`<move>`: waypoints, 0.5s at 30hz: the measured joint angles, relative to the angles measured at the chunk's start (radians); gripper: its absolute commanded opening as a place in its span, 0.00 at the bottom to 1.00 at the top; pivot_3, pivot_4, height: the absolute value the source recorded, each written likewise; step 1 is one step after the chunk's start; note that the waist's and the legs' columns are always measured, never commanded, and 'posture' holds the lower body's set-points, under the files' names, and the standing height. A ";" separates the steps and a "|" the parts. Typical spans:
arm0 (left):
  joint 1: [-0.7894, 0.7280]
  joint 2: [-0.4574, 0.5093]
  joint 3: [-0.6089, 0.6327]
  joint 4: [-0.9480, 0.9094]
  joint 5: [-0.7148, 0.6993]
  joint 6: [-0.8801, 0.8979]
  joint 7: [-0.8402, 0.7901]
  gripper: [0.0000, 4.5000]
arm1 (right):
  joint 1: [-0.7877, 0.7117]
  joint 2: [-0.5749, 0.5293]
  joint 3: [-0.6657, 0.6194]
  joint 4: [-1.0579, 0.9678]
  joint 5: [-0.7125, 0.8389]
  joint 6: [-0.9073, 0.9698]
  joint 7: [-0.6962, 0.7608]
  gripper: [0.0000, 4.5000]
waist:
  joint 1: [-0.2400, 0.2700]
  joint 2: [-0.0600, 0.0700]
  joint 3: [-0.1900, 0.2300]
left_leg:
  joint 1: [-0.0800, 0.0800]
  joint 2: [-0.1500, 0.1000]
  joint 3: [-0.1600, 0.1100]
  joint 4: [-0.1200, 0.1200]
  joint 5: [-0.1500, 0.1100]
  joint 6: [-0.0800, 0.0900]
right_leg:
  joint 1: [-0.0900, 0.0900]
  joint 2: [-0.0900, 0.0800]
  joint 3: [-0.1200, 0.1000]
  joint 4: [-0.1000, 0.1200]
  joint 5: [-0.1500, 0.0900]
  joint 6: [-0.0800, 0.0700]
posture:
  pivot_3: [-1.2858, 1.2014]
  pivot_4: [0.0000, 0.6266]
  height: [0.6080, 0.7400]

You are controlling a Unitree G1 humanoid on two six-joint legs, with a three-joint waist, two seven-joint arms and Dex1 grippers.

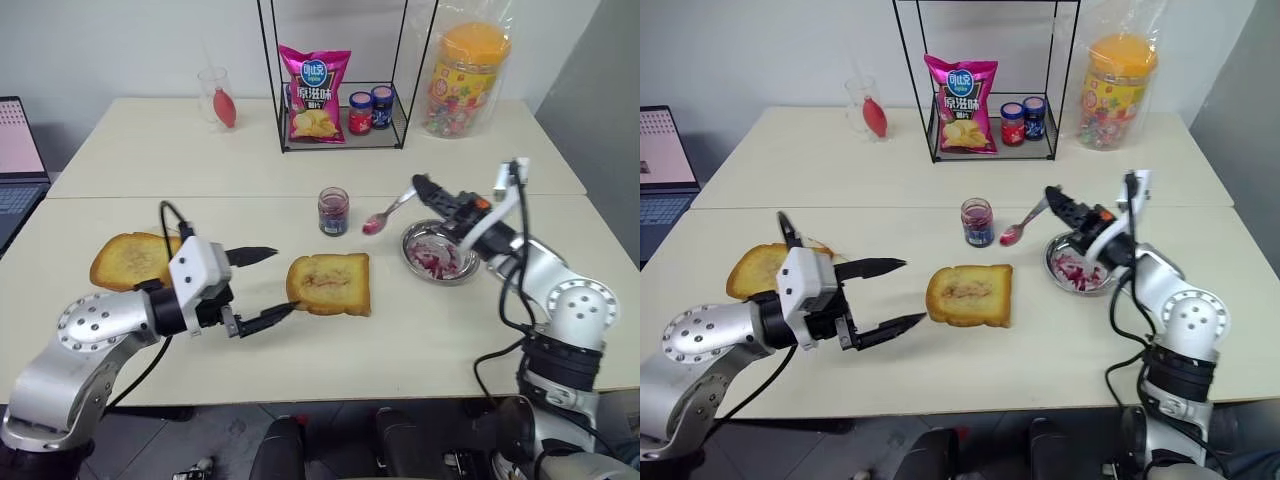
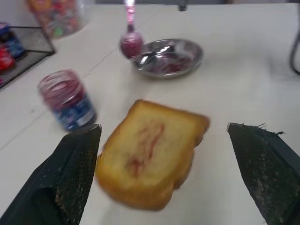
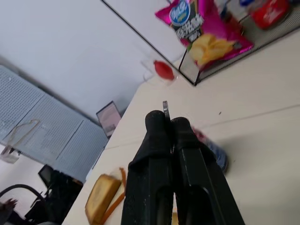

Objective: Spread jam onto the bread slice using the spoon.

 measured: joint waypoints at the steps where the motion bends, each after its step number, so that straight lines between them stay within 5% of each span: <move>1: -0.008 0.003 -0.012 -0.006 -0.006 0.013 0.000 1.00 | 0.014 -0.012 -0.009 -0.001 0.000 -0.009 0.008 0.02 | 0.000 0.000 0.000 | 0.000 0.000 0.000 0.000 0.000 0.000 | 0.000 0.000 0.000 0.000 0.000 0.000 | 0.52 0.24 1.00; 15: -0.166 -0.107 -0.295 0.108 0.209 -0.048 0.044 1.00 | 0.142 -0.106 -0.044 0.206 -0.191 -0.216 0.134 0.02 | -0.002 0.001 0.000 | 0.001 0.001 0.001 0.001 0.000 0.000 | 0.000 0.002 0.002 0.002 0.000 0.000 | 0.52 0.24 1.00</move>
